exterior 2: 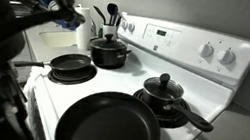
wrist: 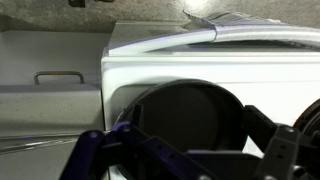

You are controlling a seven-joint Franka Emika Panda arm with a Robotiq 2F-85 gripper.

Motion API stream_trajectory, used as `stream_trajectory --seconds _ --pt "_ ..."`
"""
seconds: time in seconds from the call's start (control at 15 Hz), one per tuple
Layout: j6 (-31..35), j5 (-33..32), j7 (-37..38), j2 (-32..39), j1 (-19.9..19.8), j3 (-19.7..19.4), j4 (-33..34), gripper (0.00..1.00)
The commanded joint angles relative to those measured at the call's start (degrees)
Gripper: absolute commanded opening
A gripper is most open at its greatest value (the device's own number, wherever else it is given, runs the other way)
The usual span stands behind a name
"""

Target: Remove the lid from the small pot and put it on the kitchen base top

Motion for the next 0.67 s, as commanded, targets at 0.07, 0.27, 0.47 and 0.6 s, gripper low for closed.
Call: stream_trajectory --seconds 0.07,0.27,0.47,0.6 --pt "4.97 1.53 -1.97 5.68 1.74 1.12 0.22 1.00" --pt "8.39 2.34 -2.61 10.53 4.12 1.80 0.42 1.00" --pt "12.13 3.68 -3.39 15.98 6.84 2.37 1.66 1.00" --pt "15.09 4.78 -3.97 19.89 8.38 2.72 2.68 1.00"
